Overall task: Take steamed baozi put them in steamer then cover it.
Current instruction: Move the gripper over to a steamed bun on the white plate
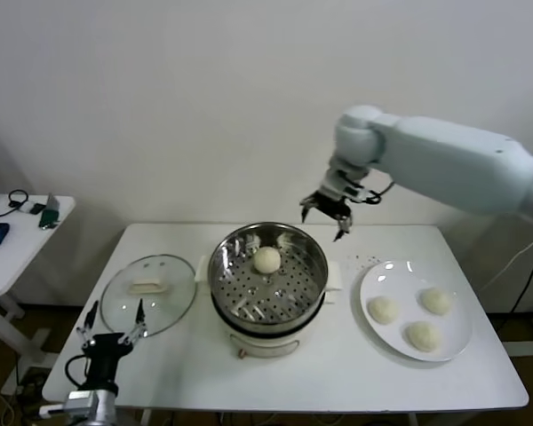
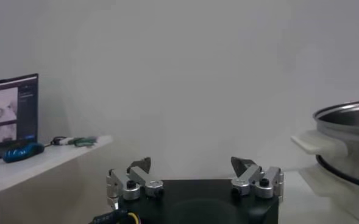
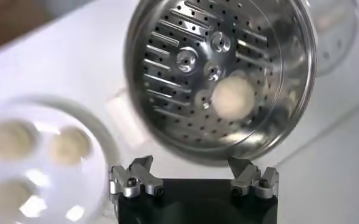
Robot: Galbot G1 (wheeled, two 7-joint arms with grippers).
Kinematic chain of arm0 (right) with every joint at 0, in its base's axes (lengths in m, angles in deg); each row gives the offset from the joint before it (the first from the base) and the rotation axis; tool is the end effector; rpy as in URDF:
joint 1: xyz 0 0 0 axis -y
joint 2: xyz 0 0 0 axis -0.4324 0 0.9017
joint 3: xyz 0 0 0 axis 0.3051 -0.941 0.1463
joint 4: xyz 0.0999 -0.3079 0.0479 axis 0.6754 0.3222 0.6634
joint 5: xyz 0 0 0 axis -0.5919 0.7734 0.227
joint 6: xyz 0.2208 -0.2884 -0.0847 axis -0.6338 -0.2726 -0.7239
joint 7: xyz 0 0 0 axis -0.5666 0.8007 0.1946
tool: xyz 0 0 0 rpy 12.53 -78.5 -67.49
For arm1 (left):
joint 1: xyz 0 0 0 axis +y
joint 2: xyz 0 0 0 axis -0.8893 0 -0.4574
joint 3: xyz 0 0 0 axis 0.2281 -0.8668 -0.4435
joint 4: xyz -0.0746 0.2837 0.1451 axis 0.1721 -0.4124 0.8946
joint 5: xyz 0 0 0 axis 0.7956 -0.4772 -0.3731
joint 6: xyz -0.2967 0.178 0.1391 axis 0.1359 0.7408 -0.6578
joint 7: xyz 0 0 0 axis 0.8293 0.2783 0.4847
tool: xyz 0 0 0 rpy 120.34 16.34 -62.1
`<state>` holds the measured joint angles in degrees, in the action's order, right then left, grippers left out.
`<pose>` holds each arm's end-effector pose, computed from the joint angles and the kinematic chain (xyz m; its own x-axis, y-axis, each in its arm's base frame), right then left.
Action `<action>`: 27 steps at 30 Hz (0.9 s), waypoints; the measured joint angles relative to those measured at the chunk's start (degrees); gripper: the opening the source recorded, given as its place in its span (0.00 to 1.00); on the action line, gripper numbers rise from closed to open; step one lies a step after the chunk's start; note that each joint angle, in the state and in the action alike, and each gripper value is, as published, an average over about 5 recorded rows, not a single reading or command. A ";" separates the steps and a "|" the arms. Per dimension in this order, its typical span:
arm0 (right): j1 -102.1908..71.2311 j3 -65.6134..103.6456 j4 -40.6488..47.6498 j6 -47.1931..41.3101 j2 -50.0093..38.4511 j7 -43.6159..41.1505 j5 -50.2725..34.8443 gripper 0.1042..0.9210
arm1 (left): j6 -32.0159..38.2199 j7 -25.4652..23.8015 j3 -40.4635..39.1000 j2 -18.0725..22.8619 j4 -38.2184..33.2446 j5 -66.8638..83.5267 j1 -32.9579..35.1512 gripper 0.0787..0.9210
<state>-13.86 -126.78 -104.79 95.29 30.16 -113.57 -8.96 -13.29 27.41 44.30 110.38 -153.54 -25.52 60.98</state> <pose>0.5530 -0.0076 -0.0050 -0.1325 -0.1970 0.9714 -0.7430 -0.6290 -0.2289 0.1871 0.0892 -0.3281 -0.9869 -0.1594 0.0265 -0.1527 0.9737 0.1691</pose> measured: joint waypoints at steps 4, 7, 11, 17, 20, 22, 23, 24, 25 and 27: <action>-1.47 -1.22 -1.96 -4.45 -6.39 1.84 -1.53 0.88 | -0.15 -0.02 -0.12 -0.03 -0.44 -0.10 0.11 0.88; -3.50 -2.00 -3.20 -7.64 -10.29 3.92 -1.62 0.88 | -0.24 0.01 -0.10 -0.03 -0.62 -0.13 0.23 0.88; -6.60 -2.51 -4.11 -11.63 -13.86 7.13 -1.60 0.88 | -0.27 0.06 -0.07 0.05 -0.66 -0.16 0.51 0.88; -11.58 -2.25 -3.69 -15.40 -16.41 9.81 -1.34 0.88 | -0.31 0.15 -0.08 0.35 -0.66 -0.32 0.74 0.88; -14.31 -1.58 -2.56 -16.35 -16.69 10.25 -0.92 0.88 | -0.40 0.26 -0.03 0.44 -0.66 -0.36 0.83 0.88; -16.14 -1.01 -1.56 -16.74 -16.56 10.44 -0.59 0.88 | -0.45 0.31 0.07 0.45 -0.64 -0.38 0.93 0.88; -17.03 -0.68 -1.03 -16.90 -16.41 10.54 -0.44 0.88 | -0.47 0.31 0.15 0.44 -0.62 -0.38 0.98 0.88; -17.94 -0.31 -0.48 -17.04 -16.20 10.66 -0.29 0.88 | -0.50 0.32 0.22 0.43 -0.58 -0.39 1.02 0.88; -18.84 0.09 0.08 -17.15 -15.94 10.78 -0.15 0.88 | -0.52 0.32 0.29 0.42 -0.53 -0.39 1.05 0.88; -20.60 0.97 1.22 -17.29 -15.29 11.06 0.06 0.88 | -0.61 0.32 0.38 0.40 -0.42 -0.40 1.07 0.88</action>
<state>-34.47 -125.81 -103.57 78.00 14.87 -102.50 -8.90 -13.90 27.73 44.68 110.79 -153.96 -25.92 62.05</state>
